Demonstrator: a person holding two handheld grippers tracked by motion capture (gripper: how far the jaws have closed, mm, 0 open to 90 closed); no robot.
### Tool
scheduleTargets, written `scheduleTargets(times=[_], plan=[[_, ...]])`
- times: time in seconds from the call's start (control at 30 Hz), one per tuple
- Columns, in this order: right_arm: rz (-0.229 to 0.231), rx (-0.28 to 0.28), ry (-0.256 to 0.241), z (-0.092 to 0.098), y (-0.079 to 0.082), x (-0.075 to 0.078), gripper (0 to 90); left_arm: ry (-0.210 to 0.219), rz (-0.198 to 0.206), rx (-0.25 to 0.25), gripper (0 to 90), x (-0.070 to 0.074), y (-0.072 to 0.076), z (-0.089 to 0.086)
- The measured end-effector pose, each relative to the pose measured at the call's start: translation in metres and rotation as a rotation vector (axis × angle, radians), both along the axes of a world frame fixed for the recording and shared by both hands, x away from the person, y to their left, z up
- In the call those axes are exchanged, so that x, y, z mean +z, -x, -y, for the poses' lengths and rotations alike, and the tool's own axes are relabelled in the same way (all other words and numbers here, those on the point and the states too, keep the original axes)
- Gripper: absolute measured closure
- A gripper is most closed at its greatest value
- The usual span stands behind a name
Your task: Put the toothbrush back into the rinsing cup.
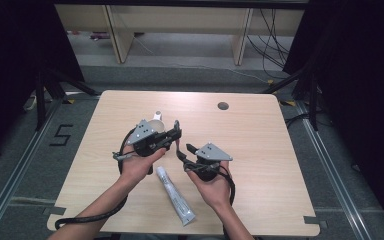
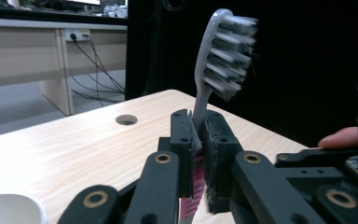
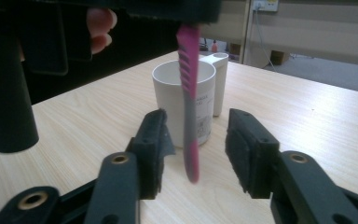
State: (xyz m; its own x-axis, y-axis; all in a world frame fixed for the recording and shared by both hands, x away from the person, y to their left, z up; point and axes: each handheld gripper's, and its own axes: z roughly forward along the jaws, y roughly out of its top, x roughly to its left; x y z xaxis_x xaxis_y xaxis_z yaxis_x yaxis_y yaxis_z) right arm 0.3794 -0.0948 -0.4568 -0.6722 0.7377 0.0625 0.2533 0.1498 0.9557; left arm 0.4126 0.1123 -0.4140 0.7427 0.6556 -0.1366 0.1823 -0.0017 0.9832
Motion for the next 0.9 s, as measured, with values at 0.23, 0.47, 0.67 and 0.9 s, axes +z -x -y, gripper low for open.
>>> scheduleTargets(times=[0.23,0.47,0.67,0.9], plan=[[0.011,-0.032,0.009,0.019,-0.001,0.001,51.6,0.014,0.023,0.03,83.2,0.006,-0.004,-0.01],[0.006,-0.082,0.025,0.04,-0.005,0.001,50.1,0.029,0.036,0.054,83.2,0.012,-0.008,-0.018],[-0.006,-0.118,0.031,0.053,-0.008,-0.004,49.8,0.041,0.041,0.074,83.2,0.016,-0.012,-0.025],[-0.002,-0.165,0.067,0.072,-0.01,-0.013,49.3,0.05,0.059,0.099,83.2,0.025,-0.019,-0.033]])
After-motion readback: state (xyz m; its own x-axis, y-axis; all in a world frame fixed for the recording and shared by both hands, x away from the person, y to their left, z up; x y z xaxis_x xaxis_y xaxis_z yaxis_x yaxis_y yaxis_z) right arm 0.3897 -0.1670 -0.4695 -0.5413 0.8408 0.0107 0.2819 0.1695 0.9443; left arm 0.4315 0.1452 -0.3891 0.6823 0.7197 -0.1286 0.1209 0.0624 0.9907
